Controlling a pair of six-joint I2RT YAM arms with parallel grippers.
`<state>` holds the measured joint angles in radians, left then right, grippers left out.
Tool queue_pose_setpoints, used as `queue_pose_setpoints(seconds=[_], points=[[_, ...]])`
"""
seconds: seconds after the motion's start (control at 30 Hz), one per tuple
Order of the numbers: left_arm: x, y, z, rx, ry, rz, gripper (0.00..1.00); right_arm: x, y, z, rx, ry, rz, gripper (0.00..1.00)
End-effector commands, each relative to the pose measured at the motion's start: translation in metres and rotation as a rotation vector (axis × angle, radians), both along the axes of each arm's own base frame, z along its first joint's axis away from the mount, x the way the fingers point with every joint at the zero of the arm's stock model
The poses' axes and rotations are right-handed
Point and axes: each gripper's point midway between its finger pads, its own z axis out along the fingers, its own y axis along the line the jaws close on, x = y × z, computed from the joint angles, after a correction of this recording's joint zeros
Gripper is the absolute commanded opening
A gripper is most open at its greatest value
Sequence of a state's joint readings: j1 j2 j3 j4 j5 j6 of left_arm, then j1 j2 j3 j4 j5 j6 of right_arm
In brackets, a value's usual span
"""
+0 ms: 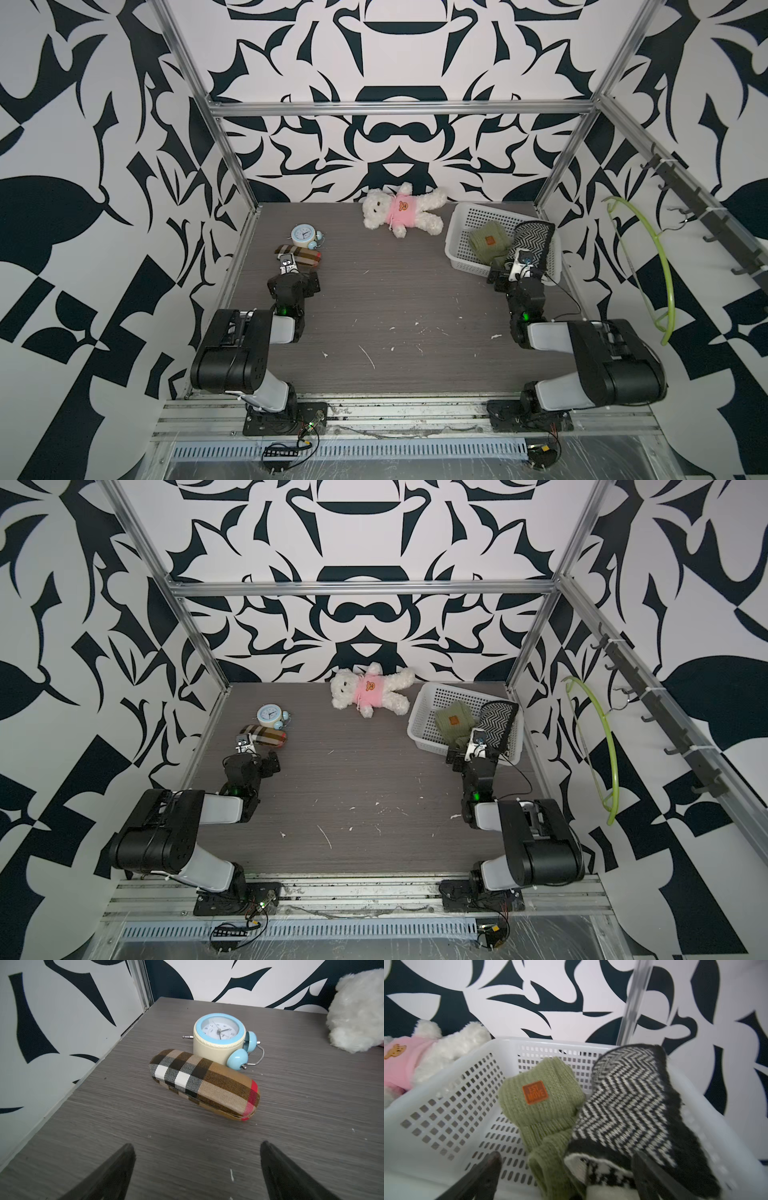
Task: Roll up the scarf and place it into the basket
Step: Reset both arms
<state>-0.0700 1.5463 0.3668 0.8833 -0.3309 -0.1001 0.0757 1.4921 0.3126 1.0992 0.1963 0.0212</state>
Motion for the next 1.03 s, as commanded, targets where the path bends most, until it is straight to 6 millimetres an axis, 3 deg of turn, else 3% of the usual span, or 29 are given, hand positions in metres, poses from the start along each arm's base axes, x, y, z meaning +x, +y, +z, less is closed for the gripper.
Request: queue_pose_setpoints(seconds=[0.0,0.17,1.0], points=[[0.001,-0.001,0.005,0.002,-0.024,-0.015,0.99,-0.006,0.018,-0.051,-0.065,0.216,0.088,0.99],[0.002,-0.001,0.006,0.003,-0.028,-0.014,0.99,0.001,0.007,-0.056,0.009,0.252,0.097,1.00],[0.001,-0.001,0.006,0.004,-0.027,-0.015,0.99,0.000,0.007,-0.055,0.006,0.252,0.094,1.00]])
